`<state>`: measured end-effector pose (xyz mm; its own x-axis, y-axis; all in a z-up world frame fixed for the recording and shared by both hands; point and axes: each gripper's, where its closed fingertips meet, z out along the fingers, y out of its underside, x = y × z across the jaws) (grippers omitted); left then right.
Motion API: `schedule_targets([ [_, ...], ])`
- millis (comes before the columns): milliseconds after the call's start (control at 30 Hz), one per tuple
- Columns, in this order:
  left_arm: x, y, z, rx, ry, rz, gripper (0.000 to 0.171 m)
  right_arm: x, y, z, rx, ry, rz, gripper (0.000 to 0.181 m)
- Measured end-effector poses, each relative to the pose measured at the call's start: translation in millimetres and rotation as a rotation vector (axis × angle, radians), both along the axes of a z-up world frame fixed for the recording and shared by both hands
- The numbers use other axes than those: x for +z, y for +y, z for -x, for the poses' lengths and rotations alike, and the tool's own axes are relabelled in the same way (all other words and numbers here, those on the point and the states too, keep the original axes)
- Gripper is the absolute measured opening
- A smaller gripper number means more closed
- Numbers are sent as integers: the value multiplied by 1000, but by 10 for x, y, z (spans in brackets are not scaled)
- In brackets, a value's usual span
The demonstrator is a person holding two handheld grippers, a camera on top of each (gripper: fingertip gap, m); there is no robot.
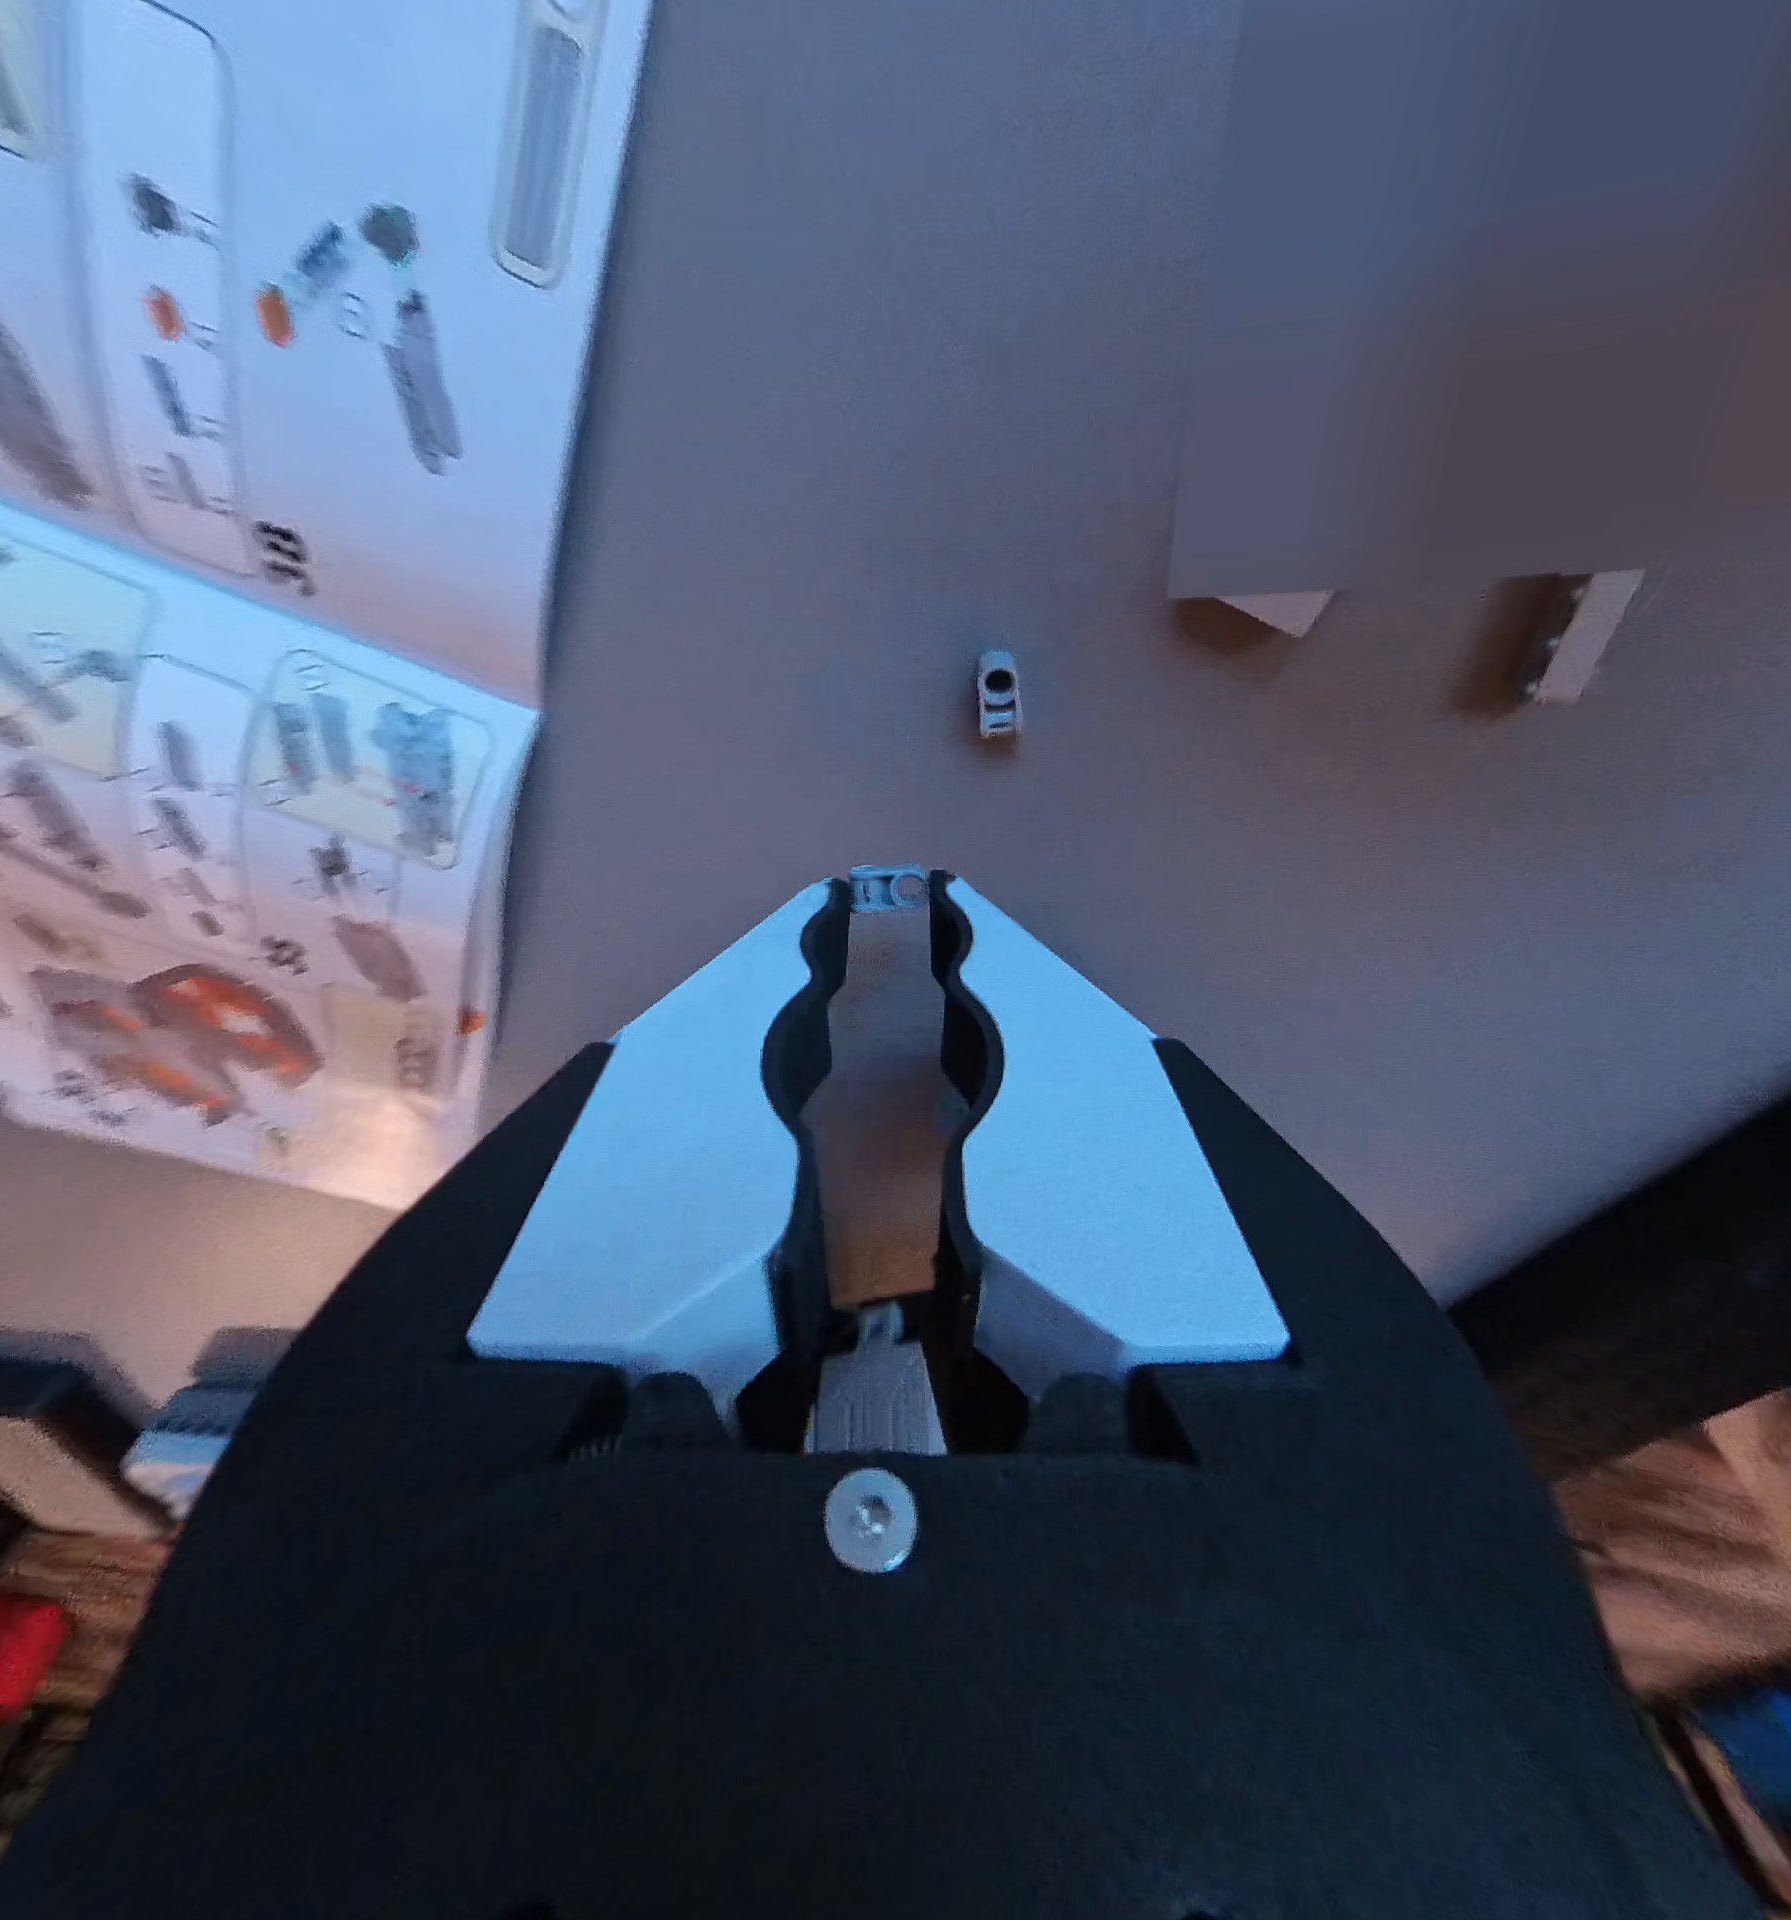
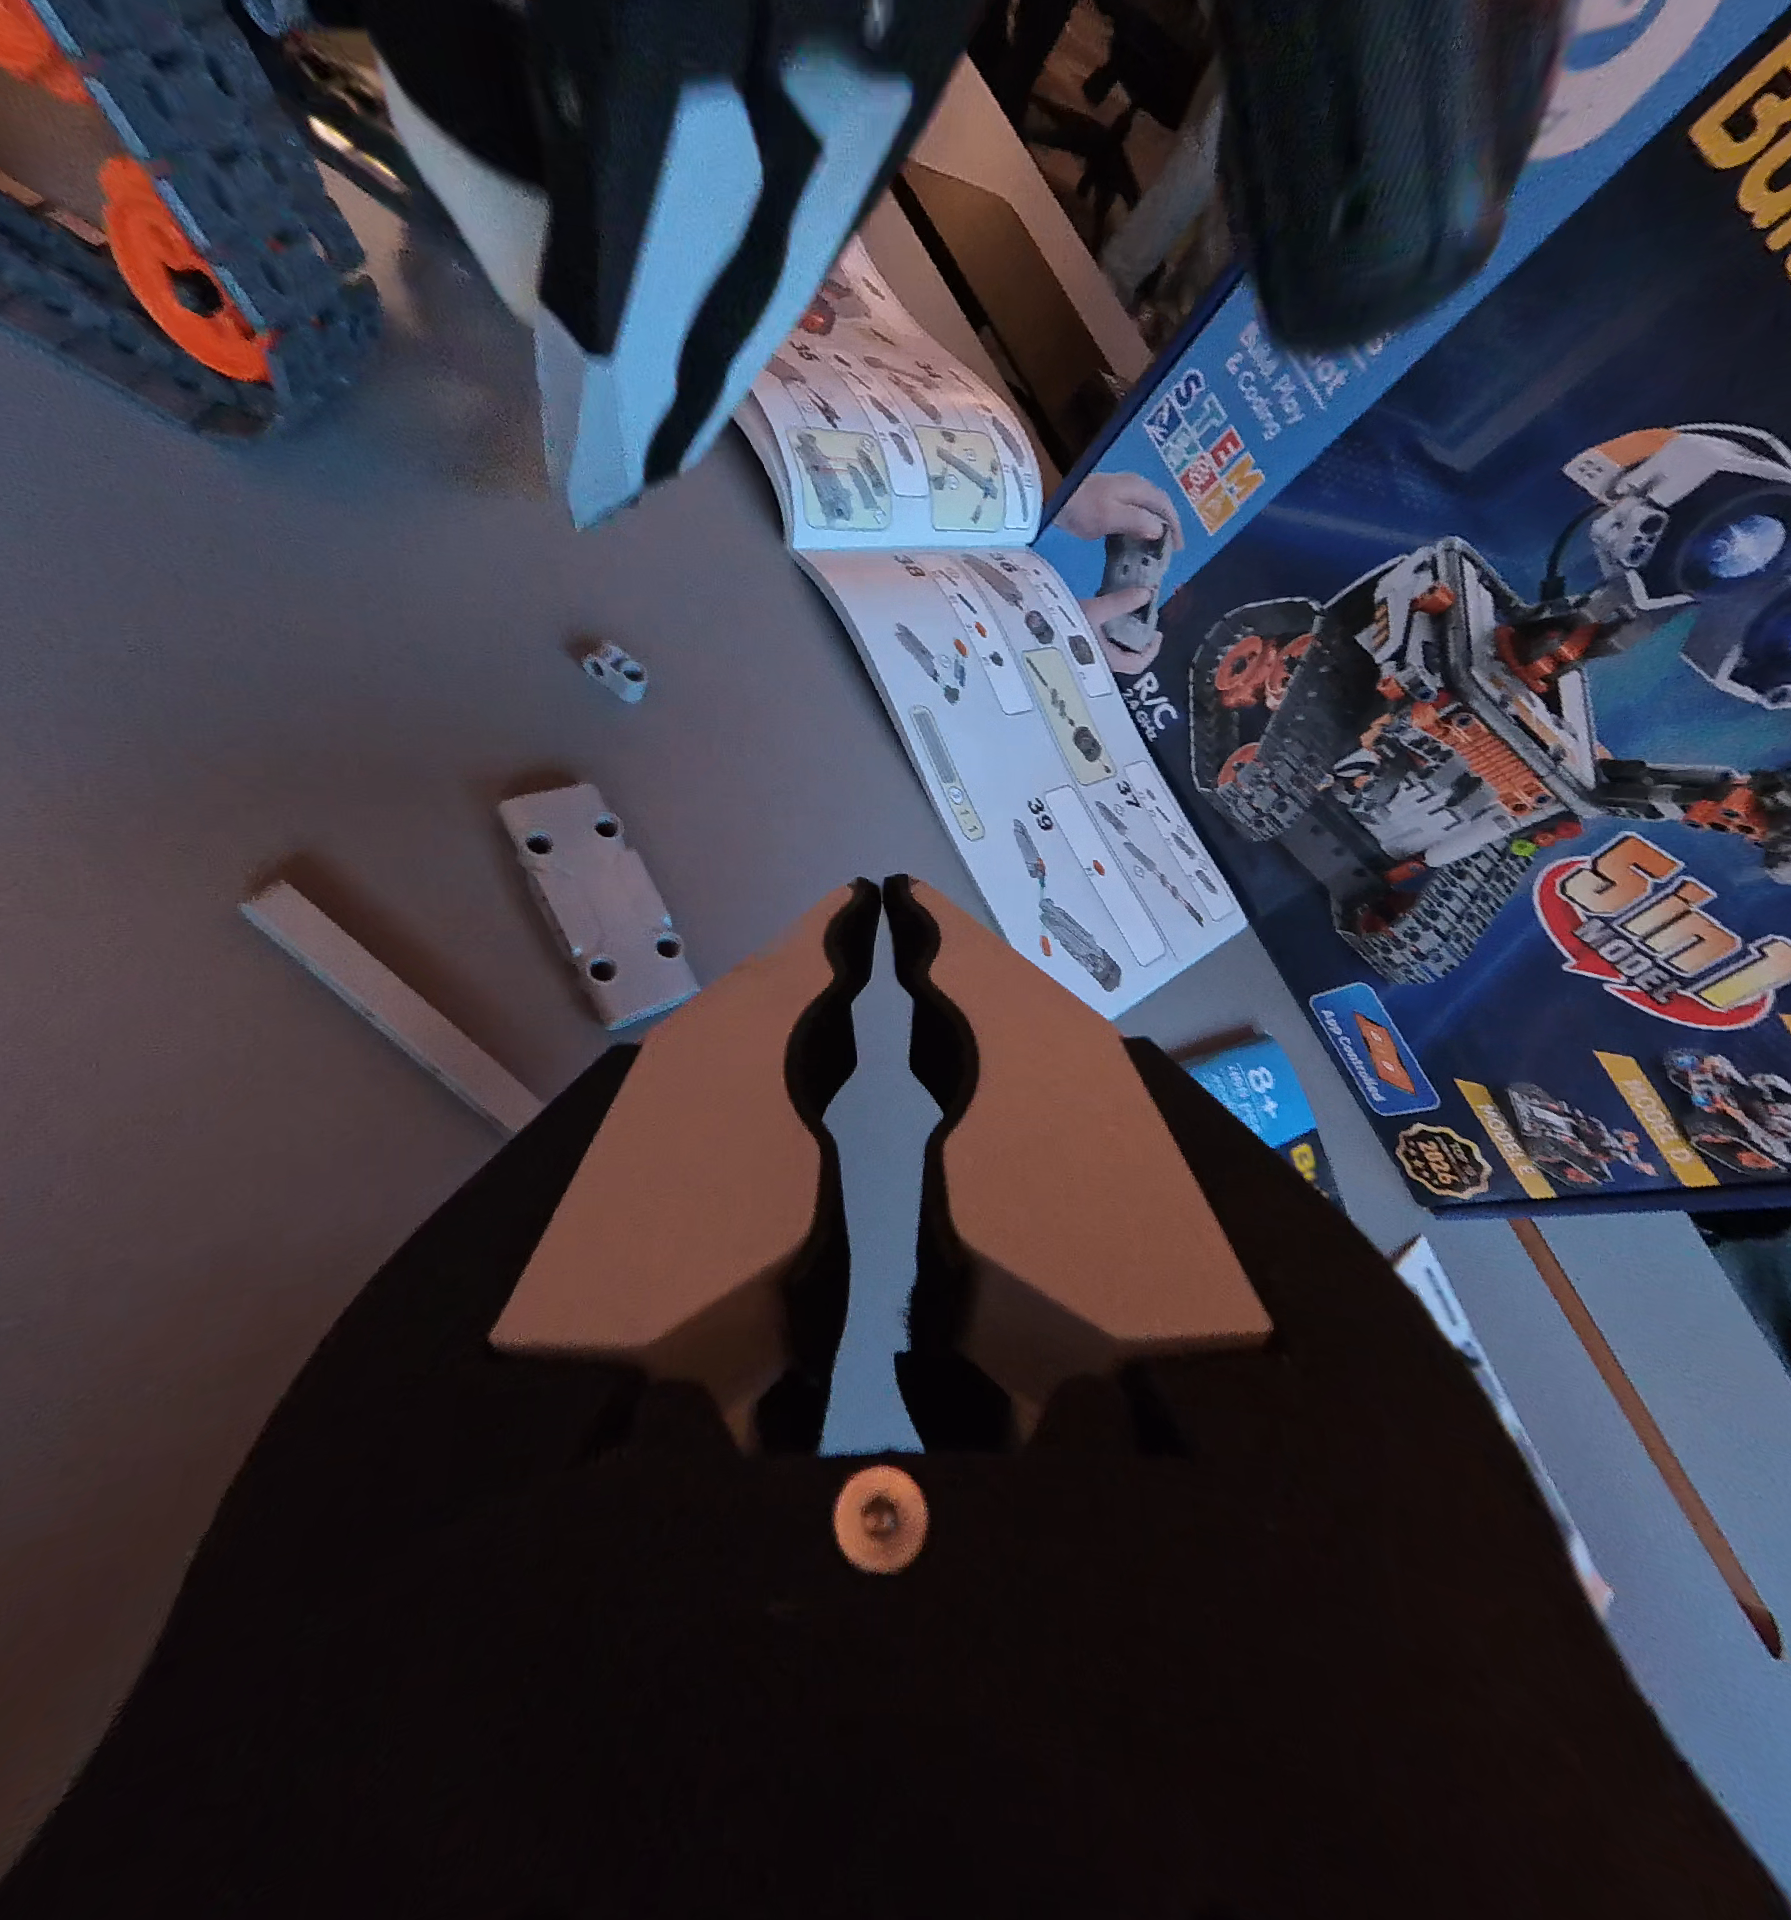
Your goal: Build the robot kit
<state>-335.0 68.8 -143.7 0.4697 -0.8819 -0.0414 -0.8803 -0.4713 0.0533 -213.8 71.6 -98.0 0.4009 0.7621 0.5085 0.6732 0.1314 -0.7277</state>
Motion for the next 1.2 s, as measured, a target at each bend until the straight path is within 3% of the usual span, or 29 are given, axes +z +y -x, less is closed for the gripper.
schedule_targets([
  [100,-157,15,-42,44,-11,35,13,44,-98,47,32,13,21,4],
  [167,-214,25,-41,48,-7,24,30,84,-149,54,51,10,4,4],
  [267,-84,95,-50,16,-14,-33,32,96,-158,32,54,12,7,4],
  [367,493,280,-55,15,-108,-212,23,86,-117,-24,36,12,12,4],
  [467,1358,297,172,73,-294,-437,24,104,-81,-76,14,11,1,4],
  [567,2073,38,1037,238,-392,-638,31,158,-90,-67,11,14,-18,4],
  [633,2229,-281,1915,422,-373,-702,41,201,-111,-40,15,23,-27,4],
  [700,2005,-689,2788,640,-329,-635,43,231,-129,9,20,66,3,4],
  [767,1548,-1036,3396,812,-325,-476,41,224,-102,20,1,83,25,4],
  [900,649,-1398,3961,984,-327,-168,23,156,11,-33,-56,67,35,4],
  [1033,172,-1412,4220,944,-220,-110,19,133,95,-132,-119,91,49,4],
  [1200,-24,-1374,4456,624,2,-177,18,70,159,-240,-166,109,74,4],
])
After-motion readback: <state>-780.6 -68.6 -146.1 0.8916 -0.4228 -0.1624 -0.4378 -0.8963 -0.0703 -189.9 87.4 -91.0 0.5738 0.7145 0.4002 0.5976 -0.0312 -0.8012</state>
